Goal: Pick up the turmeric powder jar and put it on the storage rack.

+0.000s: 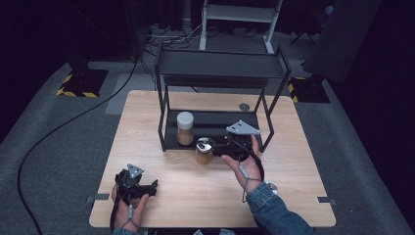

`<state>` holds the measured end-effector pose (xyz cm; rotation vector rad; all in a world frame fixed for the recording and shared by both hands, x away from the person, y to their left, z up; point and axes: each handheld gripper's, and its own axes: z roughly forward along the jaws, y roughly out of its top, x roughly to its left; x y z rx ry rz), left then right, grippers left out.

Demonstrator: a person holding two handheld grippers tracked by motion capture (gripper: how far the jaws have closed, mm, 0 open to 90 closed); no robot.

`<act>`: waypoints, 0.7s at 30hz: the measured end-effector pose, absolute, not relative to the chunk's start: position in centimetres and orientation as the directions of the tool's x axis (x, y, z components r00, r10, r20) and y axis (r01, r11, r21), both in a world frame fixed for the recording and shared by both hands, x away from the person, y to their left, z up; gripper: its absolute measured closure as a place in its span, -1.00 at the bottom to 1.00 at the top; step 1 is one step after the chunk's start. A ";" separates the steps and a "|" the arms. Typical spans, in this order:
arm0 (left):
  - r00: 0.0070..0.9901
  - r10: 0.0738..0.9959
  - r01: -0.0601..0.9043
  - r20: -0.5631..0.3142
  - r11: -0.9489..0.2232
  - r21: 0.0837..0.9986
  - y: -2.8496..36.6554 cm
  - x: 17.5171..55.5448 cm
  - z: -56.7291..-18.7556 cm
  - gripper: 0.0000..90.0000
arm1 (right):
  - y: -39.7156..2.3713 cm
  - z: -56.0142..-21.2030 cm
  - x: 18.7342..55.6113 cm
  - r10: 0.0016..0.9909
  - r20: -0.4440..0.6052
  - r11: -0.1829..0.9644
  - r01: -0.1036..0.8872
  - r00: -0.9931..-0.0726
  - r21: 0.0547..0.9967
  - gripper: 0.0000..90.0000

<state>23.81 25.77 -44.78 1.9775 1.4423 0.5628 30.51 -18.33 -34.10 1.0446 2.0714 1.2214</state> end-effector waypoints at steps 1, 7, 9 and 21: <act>0.313 0.950 0.685 -0.019 -0.212 0.697 25.8 23.8 -44.8 -0.94 | -18.2 -34.2 30.6 0.819 -0.045 0.298 0.357 -0.572 0.885 -0.83; 0.312 0.950 0.685 -0.020 -0.211 0.697 25.8 23.8 -44.8 -0.94 | -17.4 -34.8 30.8 0.817 -0.039 0.294 0.358 -0.575 0.886 -0.83; 0.312 0.950 0.685 -0.020 -0.210 0.697 25.8 23.8 -44.8 -0.94 | -17.1 -35.0 30.9 0.816 -0.041 0.297 0.357 -0.577 0.885 -0.83; 0.313 0.949 0.686 -0.019 -0.212 0.696 25.8 23.8 -44.8 -0.94 | -15.8 -36.6 31.6 0.808 -0.027 0.301 0.375 -0.588 0.877 -0.82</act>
